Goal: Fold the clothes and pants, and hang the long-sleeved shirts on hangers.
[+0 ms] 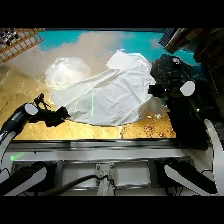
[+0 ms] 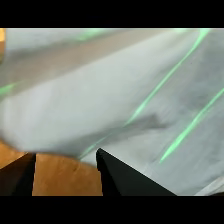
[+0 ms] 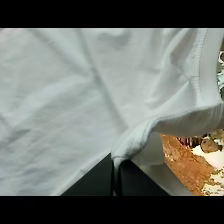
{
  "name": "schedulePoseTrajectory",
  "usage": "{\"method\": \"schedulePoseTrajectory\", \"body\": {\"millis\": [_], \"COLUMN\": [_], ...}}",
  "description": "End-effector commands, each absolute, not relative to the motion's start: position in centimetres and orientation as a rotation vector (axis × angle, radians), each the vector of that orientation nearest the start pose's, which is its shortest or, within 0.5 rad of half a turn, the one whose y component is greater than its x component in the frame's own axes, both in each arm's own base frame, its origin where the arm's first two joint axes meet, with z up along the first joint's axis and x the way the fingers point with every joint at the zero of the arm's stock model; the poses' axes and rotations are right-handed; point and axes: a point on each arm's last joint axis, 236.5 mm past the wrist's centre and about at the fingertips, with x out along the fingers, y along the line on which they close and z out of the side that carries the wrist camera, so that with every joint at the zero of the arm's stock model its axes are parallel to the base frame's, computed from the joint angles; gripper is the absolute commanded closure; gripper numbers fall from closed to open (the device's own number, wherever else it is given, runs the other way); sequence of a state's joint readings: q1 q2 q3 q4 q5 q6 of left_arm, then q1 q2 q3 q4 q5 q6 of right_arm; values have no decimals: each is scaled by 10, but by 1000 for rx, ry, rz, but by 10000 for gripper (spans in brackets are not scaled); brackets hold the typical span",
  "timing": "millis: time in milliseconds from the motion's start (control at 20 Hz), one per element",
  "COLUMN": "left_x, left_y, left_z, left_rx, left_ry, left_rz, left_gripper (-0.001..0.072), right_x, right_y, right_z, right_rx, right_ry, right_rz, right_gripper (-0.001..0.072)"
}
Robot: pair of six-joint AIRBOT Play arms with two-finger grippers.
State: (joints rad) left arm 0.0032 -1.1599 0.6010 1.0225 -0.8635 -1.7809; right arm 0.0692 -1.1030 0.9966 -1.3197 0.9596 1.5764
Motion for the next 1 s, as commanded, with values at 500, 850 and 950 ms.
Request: {"method": "schedulePoseTrajectory", "body": {"millis": [500,850,950], "left_x": [373,373,340], "left_y": [-123,-119,-113], "left_z": [-6,313,376], "left_rx": [-773,-474,-358], "left_ry": [1085,370,233], "left_rz": [-237,-485,-485], "left_gripper": [704,705,705], "right_x": [378,343,316], "right_y": [75,62,53], "right_z": [60,212,279], "right_rx": [208,145,113], "right_ry": [1002,597,423], "right_rz": [176,187,178], "right_gripper": [689,686,686]}}
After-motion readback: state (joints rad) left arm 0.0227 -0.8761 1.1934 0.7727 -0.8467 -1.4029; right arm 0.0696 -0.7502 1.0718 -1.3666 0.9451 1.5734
